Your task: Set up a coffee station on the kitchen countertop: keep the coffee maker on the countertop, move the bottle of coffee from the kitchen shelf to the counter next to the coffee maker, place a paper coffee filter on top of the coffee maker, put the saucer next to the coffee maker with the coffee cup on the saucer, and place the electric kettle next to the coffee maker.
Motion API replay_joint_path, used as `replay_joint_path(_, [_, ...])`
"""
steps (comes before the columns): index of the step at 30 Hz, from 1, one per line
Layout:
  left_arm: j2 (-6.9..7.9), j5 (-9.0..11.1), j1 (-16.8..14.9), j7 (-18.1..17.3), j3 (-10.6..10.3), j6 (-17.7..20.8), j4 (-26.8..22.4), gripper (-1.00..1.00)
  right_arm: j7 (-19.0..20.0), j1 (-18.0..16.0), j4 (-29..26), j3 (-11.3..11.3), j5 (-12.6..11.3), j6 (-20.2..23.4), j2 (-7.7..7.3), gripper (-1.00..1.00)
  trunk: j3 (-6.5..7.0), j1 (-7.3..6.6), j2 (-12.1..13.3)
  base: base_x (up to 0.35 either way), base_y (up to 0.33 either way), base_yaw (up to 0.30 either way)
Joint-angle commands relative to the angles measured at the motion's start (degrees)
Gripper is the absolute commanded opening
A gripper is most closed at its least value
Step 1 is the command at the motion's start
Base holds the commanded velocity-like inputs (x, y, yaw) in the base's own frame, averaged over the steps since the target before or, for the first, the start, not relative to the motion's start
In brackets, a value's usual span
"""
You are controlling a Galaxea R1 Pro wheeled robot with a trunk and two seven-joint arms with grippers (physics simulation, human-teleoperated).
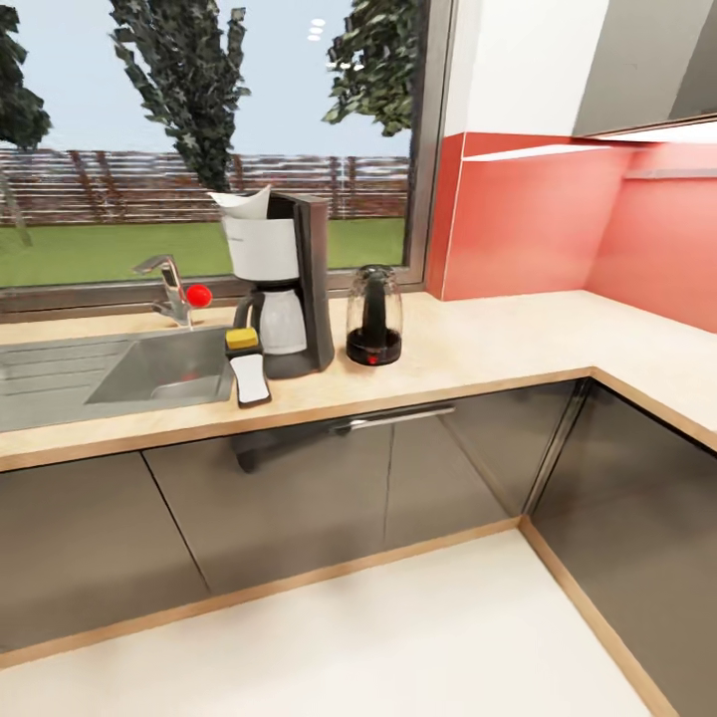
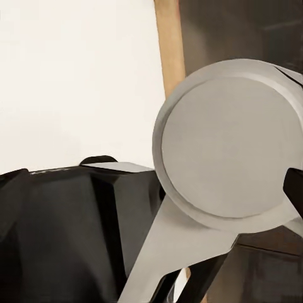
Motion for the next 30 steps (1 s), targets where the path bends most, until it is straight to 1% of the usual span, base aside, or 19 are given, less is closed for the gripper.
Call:
replay_joint_path(1, [0.01,0.4,0.0,0.0,-0.5,-0.6,0.1,1.0,0.0,0.0,0.0,0.0,0.3,-0.3,-0.03,1.0,-0.05,0.0,0.0,0.0,0.0,0.27])
replay_joint_path(30, [0.01,0.4,0.0,0.1,-0.5,-0.5,0.0,1.0,0.0,0.0,0.0,0.0,0.3,-0.3,-0.03,1.0,-0.05,0.0,0.0,0.0,0.0,0.27])
